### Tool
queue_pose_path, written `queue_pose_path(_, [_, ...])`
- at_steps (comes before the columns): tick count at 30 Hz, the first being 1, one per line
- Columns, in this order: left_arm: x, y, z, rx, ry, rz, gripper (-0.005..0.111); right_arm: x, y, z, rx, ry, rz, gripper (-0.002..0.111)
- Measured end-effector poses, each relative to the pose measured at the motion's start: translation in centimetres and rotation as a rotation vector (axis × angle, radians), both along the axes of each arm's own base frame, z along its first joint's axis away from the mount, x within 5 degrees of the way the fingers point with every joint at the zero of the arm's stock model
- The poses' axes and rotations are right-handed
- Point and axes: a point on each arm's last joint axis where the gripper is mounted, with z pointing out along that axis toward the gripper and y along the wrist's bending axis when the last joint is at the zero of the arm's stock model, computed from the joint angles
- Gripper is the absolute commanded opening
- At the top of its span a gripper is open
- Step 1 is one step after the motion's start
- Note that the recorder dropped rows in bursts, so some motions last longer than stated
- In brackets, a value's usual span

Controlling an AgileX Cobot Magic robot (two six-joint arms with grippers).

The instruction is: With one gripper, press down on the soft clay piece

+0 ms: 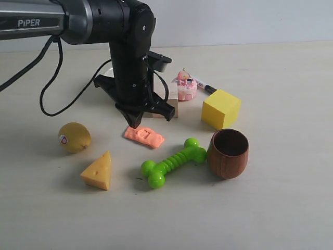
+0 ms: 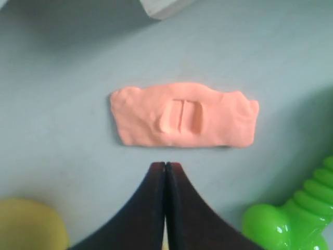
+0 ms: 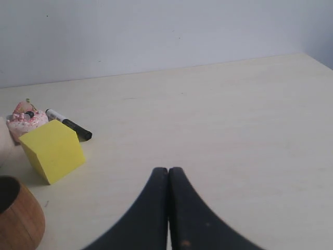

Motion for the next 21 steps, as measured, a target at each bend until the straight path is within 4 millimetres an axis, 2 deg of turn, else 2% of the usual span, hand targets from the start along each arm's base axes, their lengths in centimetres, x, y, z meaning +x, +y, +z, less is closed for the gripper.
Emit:
queue_pose_path(4, [-0.6, 0.5, 0.6, -0.022, -0.023, -0.005, 0.000, 0.0, 0.0, 0.0, 0.000, 0.000, 0.000, 0.000])
queue_pose_path(9, [-2.3, 1.5, 2.5, -0.085, -0.110, -0.024, 0.000, 0.0, 0.0, 0.0, 0.000, 0.001, 0.000, 0.000])
queue_pose_path(14, [-5.2, 3.4, 4.4, -0.172, -0.204, -0.008, 0.000, 0.0, 0.0, 0.0, 0.000, 0.001, 0.000, 0.000])
queue_pose_path(21, [-10.3, 7.5, 9.5, -0.405, -0.432, 0.060, 0.000, 0.0, 0.0, 0.0, 0.000, 0.001, 0.000, 0.000])
